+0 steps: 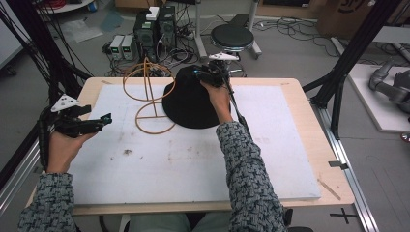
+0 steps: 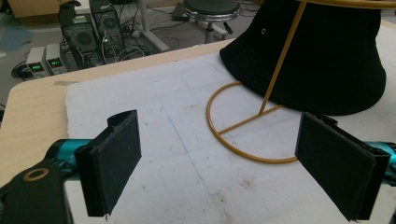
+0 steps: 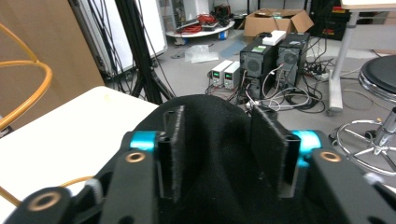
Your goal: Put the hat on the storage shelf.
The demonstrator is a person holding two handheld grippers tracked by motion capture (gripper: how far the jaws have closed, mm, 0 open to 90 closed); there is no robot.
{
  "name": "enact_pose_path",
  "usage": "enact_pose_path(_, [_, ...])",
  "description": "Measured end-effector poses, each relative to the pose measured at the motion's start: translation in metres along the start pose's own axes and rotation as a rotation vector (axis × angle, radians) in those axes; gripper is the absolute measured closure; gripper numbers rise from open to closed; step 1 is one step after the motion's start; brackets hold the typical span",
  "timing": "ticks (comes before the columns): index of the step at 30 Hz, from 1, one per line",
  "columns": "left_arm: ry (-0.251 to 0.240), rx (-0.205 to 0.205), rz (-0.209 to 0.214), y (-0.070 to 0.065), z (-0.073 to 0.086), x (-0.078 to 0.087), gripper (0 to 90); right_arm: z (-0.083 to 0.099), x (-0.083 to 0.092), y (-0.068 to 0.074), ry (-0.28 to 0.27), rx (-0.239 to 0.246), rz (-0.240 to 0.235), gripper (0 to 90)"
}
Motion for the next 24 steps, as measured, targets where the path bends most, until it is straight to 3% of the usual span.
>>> enact_pose_path(7, [0.004,-0.002,0.001,0.0,0.001,0.0,14.6,0.0,0.001,0.001,0.014,-0.003,0.008,79.0])
enact_pose_path(10, [-0.001,0.004,-0.001,0.0,0.0,0.0,14.7,-0.001,0.001,0.005,0.012,0.024,0.019,84.5])
enact_pose_path(14, [-0.004,0.001,-0.002,0.001,-0.001,0.001,14.7,-0.003,0.001,0.005,0.007,0.041,0.029,86.7])
enact_pose_path(18, [-0.002,0.004,-0.004,0.002,0.0,0.001,14.7,-0.006,0.007,-0.001,-0.007,0.01,0.049,87.6])
enact_pose_path(24, [0.002,0.005,-0.005,0.002,0.001,0.0,14.7,-0.019,0.025,-0.012,-0.071,0.01,0.083,88.1])
Point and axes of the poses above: each handheld gripper's, and its own axes: x roughly backward along the jaws, z roughly out of its underside, y roughly to its left, the point moved 2 cm from there along -x, roughly forward along the jaws, and after that the axes turned 2 degrees about -x, right-handed, at the moved point
